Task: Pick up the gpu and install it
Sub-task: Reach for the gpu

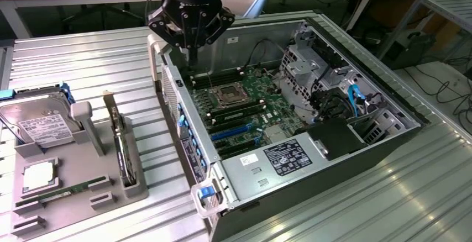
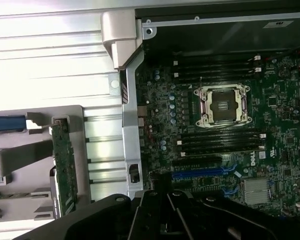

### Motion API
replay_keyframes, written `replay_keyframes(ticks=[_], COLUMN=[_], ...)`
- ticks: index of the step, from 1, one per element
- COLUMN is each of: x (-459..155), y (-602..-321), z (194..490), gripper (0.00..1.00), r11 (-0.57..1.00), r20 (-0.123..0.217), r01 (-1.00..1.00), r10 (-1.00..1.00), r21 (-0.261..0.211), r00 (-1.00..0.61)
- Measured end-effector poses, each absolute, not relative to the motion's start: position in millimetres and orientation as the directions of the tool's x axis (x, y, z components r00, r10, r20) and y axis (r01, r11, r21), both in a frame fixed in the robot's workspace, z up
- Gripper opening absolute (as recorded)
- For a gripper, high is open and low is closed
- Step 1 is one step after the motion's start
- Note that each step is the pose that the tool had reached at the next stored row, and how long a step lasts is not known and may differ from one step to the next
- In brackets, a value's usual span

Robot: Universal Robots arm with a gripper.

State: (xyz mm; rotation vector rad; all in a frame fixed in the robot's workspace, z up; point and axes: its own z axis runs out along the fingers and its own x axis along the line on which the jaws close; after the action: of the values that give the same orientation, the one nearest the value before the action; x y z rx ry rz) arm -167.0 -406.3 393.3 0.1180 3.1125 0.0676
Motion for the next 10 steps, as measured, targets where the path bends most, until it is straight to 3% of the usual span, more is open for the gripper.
replay_keyframes(ticks=[10], x=[-178.5], y=[-408.3], z=[393.2], gripper=[0.11], r11=[0.996], r20=[-0.024], r01=[0.075], r10=[0.076], r21=[0.044], r00=[-0.997])
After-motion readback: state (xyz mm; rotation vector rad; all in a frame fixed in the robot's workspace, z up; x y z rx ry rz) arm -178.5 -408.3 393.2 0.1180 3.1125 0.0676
